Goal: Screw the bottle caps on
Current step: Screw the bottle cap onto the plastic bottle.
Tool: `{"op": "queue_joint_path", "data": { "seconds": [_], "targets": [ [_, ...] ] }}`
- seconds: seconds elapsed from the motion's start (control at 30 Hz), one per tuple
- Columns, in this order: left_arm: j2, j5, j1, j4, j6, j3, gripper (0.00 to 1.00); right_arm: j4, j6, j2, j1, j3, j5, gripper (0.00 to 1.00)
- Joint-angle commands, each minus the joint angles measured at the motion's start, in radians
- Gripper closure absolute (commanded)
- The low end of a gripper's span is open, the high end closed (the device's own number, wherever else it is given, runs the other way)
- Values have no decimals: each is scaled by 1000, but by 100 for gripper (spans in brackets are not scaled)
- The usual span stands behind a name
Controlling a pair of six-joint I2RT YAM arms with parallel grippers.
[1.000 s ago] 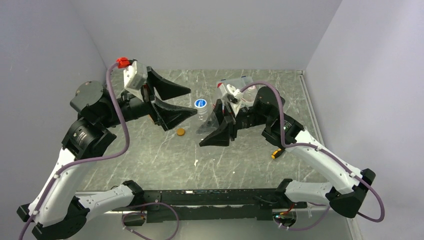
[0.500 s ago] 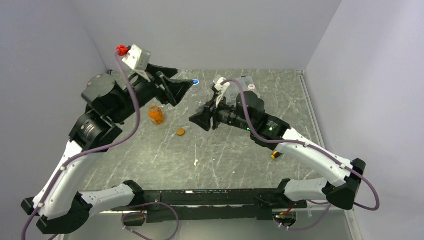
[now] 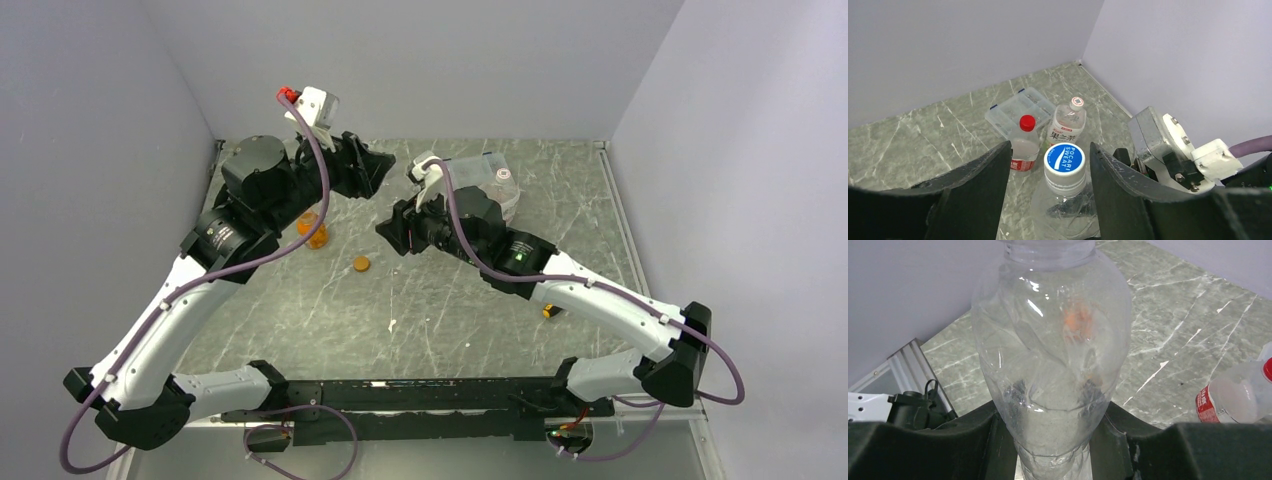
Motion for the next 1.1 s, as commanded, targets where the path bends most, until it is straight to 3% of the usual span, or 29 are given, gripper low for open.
{"op": "queue_joint_path", "data": {
  "seconds": [0.0,0.37,0.47,0.6,0.7,0.8,1.07],
  "targets": [
    [3,-26,0,39,-23,-8,39,49,5,13,7,66,43,88],
    [9,-33,0,42,-25,-27,48,43,-2,29,7,79,37,89],
    [10,-26,0,38,-20,-31,60,42,-4,28,7,78,31,89],
    [-9,8,1,45,-14,-49,85,48,-24,13,-8,65,-47,91],
    [-28,91,1,31,1,-52,93,68,-33,-22,-65,42,-246,92],
    [-68,207,1,29,20,-67,97,128,-36,-66,-134,7,-547,94],
    [-161,649,1,59,11,-73,100,283,72,-108,-200,-12,-1156,95]
  ]
}}
